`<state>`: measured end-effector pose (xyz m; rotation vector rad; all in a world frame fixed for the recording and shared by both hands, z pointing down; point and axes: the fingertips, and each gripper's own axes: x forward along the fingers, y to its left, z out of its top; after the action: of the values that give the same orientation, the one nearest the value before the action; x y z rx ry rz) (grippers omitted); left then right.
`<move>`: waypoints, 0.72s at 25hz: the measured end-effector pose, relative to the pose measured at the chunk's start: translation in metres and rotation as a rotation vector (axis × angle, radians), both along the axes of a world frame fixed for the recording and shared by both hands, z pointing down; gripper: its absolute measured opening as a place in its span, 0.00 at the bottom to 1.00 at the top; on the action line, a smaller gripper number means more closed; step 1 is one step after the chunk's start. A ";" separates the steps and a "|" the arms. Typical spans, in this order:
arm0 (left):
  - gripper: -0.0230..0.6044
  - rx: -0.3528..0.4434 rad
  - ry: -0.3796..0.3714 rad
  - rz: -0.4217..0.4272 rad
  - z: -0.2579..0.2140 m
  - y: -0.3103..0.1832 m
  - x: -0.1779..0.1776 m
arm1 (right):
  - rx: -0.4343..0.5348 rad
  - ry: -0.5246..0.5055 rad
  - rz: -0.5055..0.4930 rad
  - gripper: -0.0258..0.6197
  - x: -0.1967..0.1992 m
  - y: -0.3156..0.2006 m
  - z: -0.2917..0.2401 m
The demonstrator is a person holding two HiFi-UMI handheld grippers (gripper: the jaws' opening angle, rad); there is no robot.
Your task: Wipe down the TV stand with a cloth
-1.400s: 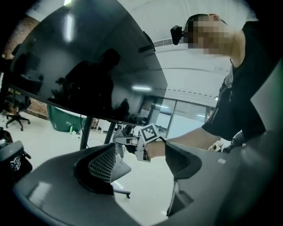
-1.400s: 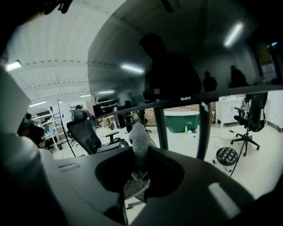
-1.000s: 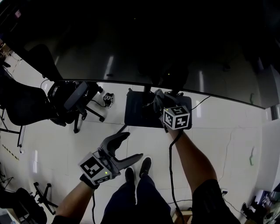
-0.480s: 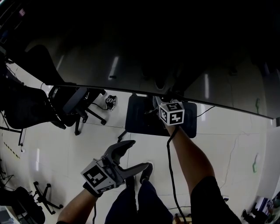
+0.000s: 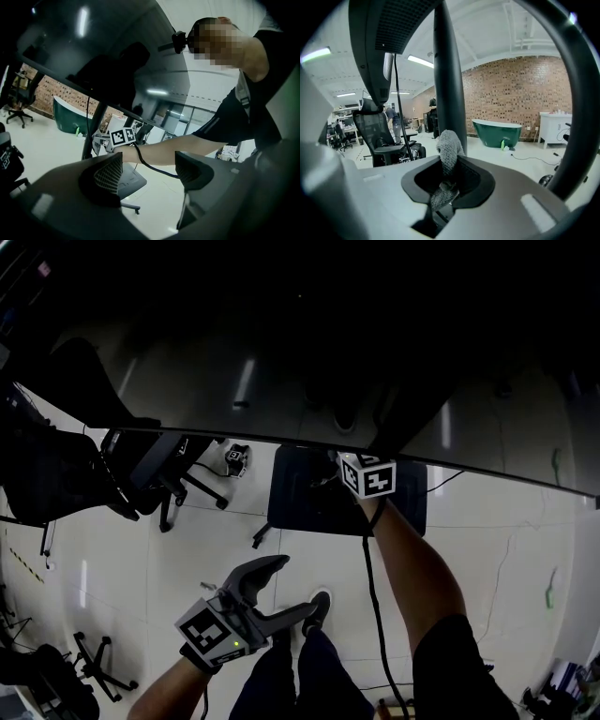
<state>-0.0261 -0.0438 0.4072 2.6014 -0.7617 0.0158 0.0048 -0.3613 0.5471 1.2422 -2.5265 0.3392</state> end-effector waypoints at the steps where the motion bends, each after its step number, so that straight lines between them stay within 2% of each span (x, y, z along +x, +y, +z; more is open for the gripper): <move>1: 0.63 -0.006 -0.002 0.000 0.004 0.000 0.000 | 0.001 0.004 -0.006 0.13 -0.002 -0.002 0.003; 9: 0.63 -0.050 0.000 -0.007 0.030 -0.001 0.000 | -0.067 0.097 -0.032 0.13 0.000 -0.002 0.058; 18: 0.63 -0.086 0.005 -0.002 0.052 -0.003 0.008 | -0.151 0.077 -0.074 0.13 0.001 -0.007 0.099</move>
<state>-0.0180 -0.0473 0.4594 2.5189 -0.7449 0.0406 0.0061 -0.3683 0.6465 1.0814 -2.4256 0.4469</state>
